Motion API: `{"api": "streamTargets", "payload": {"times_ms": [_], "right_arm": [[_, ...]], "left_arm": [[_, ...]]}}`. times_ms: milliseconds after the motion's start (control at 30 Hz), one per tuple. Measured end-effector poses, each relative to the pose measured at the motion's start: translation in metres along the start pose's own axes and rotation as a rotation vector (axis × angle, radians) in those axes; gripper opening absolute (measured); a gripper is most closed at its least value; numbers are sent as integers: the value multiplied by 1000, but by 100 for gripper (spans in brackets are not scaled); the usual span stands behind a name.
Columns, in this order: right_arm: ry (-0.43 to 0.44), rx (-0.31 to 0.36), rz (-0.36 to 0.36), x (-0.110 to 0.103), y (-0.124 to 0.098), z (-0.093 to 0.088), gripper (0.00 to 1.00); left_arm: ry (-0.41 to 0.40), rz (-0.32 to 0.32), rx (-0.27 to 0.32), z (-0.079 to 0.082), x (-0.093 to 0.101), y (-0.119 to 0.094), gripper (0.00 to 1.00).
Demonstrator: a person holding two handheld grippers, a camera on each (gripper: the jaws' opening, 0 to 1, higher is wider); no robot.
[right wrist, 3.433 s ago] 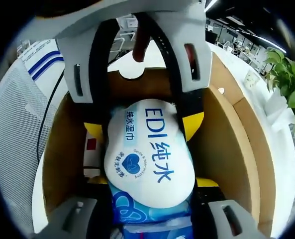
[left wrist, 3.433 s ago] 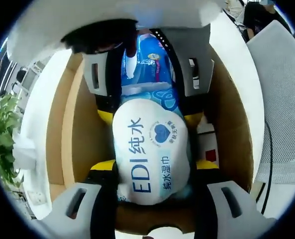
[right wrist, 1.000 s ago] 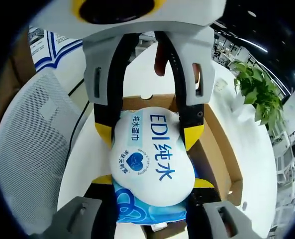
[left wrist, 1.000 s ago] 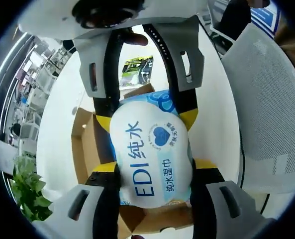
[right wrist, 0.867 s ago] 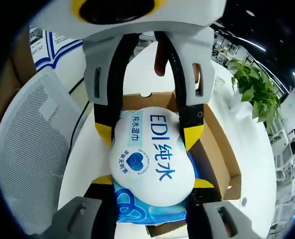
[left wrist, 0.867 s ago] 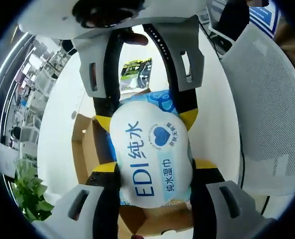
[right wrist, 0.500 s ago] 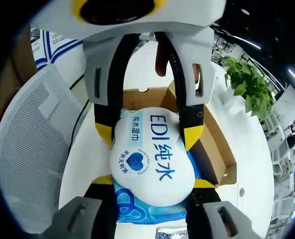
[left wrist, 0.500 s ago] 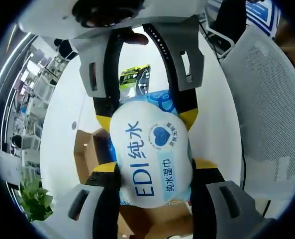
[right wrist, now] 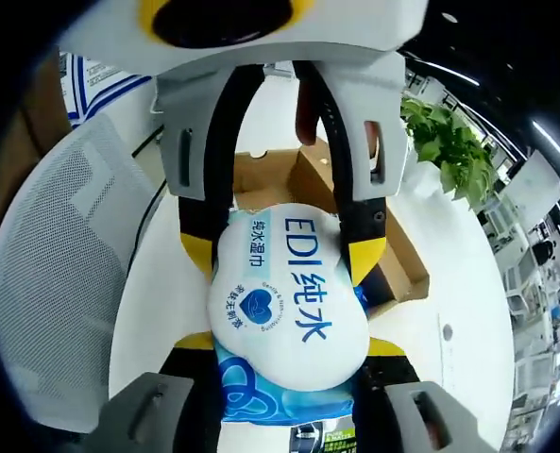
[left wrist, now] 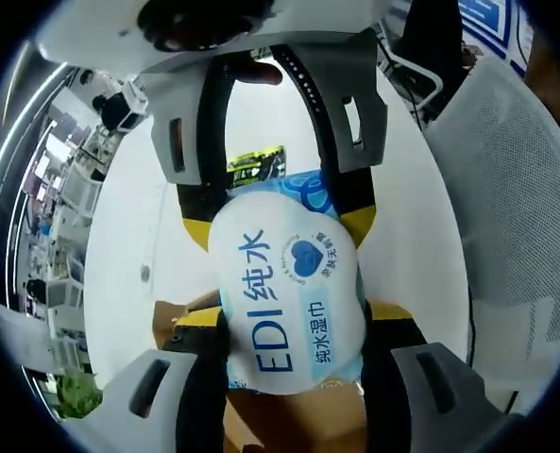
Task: Operate the shoe box by opening the lid, removing the specified soft item, and placing it in the target area until the item is outside and the box remains undamaged.
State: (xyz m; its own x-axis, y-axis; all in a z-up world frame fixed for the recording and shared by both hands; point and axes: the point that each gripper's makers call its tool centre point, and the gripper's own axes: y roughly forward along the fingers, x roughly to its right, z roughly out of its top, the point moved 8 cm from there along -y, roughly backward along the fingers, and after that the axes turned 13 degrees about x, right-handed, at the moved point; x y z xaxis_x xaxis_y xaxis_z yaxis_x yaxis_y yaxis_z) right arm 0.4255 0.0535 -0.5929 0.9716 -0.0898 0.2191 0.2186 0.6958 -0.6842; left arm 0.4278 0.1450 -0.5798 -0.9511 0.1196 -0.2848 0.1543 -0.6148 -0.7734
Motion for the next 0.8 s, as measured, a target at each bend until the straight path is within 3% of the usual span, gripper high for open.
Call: {"api": "streamTargets", "payload": {"times_ms": [433, 800], "right_arm": [[41, -26, -66, 8, -48, -36, 51], [82, -34, -107, 14, -69, -65, 51]], "left_arm": [[71, -32, 40, 48, -18, 32, 56], [115, -67, 52, 74, -30, 60, 56]]}}
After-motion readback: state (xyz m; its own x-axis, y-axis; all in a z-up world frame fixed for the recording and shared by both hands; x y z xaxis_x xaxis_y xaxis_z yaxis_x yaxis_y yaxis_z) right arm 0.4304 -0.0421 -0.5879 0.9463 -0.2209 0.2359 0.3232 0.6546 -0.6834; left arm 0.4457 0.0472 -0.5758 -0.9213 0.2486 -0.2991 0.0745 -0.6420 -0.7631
